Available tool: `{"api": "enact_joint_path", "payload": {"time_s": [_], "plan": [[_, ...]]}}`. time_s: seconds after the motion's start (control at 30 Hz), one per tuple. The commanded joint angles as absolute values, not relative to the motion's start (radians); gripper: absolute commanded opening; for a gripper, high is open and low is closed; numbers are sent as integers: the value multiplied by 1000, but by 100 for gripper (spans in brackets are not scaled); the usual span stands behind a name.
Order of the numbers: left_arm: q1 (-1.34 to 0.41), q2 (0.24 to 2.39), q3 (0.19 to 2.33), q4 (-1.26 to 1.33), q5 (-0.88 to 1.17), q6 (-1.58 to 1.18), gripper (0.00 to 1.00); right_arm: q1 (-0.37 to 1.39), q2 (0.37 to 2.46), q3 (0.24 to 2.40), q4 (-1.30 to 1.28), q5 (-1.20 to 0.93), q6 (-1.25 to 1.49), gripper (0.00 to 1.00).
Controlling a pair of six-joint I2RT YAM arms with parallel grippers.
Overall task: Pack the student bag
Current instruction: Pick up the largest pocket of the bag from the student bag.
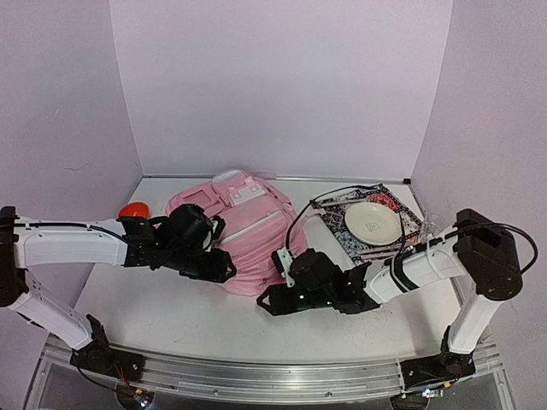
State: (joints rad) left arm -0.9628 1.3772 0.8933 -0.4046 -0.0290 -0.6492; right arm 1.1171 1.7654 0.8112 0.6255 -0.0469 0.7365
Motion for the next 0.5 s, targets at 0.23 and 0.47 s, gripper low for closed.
{"api": "enact_joint_path", "payload": {"time_s": [0.23, 0.47], "plan": [[-953, 1411, 966, -463, -32, -586, 53, 1195, 1846, 961, 556, 316, 726, 48], [-953, 1422, 988, -475, -30, -569, 55, 1203, 1901, 1032, 460, 412, 776, 42]]}}
